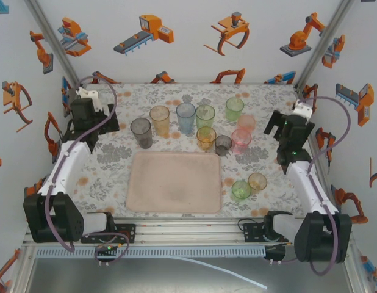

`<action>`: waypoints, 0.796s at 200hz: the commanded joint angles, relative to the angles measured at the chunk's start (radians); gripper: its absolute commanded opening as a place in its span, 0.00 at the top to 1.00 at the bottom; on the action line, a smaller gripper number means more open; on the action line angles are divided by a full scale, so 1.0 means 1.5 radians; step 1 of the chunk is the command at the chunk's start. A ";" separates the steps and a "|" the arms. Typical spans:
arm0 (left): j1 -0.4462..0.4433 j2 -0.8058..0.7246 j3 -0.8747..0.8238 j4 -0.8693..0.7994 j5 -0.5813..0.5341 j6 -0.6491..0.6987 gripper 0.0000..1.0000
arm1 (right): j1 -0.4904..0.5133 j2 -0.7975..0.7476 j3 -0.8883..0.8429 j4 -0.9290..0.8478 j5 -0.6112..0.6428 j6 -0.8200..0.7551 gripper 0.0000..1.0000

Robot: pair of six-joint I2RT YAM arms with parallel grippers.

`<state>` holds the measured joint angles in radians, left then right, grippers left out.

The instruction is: Place the glasses into the tray

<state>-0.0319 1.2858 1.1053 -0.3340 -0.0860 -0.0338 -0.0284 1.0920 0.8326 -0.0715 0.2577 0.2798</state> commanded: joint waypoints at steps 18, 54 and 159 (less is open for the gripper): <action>-0.001 0.048 0.197 -0.342 0.152 0.072 0.03 | 0.003 -0.068 0.095 -0.255 -0.172 0.100 0.01; -0.009 0.077 0.276 -0.432 0.226 0.118 0.03 | 0.003 -0.105 0.102 -0.303 -0.177 0.135 0.01; -0.028 0.213 0.368 -0.494 0.250 0.140 0.03 | 0.033 -0.095 0.226 -0.564 -0.241 0.165 0.14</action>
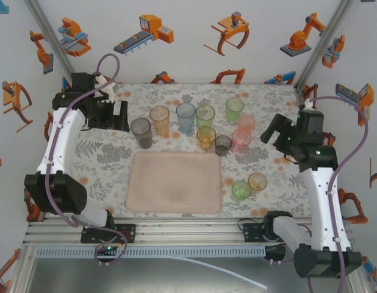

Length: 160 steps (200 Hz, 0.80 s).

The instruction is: Place the glasses into the tray

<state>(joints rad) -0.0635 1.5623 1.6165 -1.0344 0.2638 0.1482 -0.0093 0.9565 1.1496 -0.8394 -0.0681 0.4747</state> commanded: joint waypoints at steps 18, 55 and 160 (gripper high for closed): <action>-0.009 0.053 0.040 -0.024 0.013 0.016 0.03 | 0.054 0.008 0.023 -0.066 -0.006 0.038 0.15; -0.024 0.089 0.063 0.011 0.017 0.008 0.02 | 0.157 0.024 0.053 -0.110 0.068 0.049 0.16; -0.076 0.197 0.108 0.054 -0.058 -0.009 0.10 | 0.253 -0.009 0.056 -0.137 0.119 0.112 0.17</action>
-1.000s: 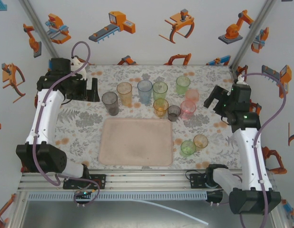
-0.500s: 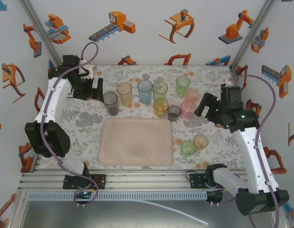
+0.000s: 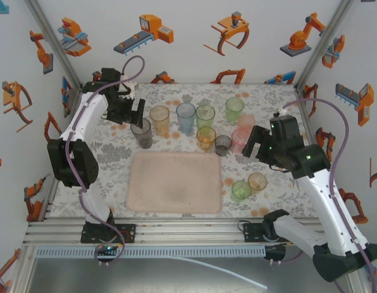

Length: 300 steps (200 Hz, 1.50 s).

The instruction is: Place the glasses into the tray

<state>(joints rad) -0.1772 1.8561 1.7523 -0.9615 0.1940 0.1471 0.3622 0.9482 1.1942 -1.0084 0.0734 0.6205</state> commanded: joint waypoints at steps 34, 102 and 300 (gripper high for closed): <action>-0.001 -0.010 -0.023 0.041 -0.017 -0.016 0.12 | 0.005 0.001 0.014 -0.017 0.031 0.015 0.17; -0.001 0.004 -0.037 0.059 -0.001 -0.024 0.31 | 0.006 -0.009 -0.005 -0.012 0.042 0.016 0.18; -0.020 0.002 -0.072 0.091 -0.033 -0.025 0.68 | 0.006 -0.012 -0.021 0.003 0.042 0.018 0.20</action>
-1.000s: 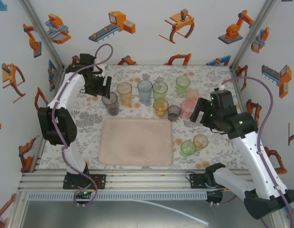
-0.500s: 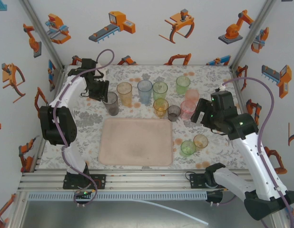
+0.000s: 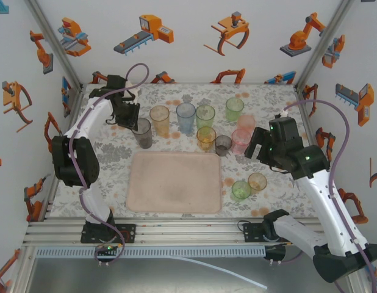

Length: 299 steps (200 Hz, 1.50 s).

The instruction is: Place the glasses into the tray

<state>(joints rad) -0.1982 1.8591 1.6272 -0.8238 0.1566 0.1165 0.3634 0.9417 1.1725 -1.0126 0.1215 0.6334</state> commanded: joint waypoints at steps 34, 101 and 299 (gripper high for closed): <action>-0.012 0.004 0.020 -0.005 -0.028 -0.006 0.74 | 0.005 -0.009 -0.009 0.007 0.009 0.009 0.20; -0.014 0.005 0.030 -0.011 -0.040 -0.007 0.84 | 0.005 -0.012 -0.009 0.017 0.000 0.013 0.21; -0.015 -0.111 0.064 -0.131 -0.002 0.026 0.89 | 0.005 0.020 -0.006 0.042 -0.011 0.006 0.21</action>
<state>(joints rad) -0.2153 1.7672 1.7016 -0.9440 0.0952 0.1215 0.3634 0.9619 1.1515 -0.9703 0.1089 0.6399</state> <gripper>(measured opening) 0.134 0.793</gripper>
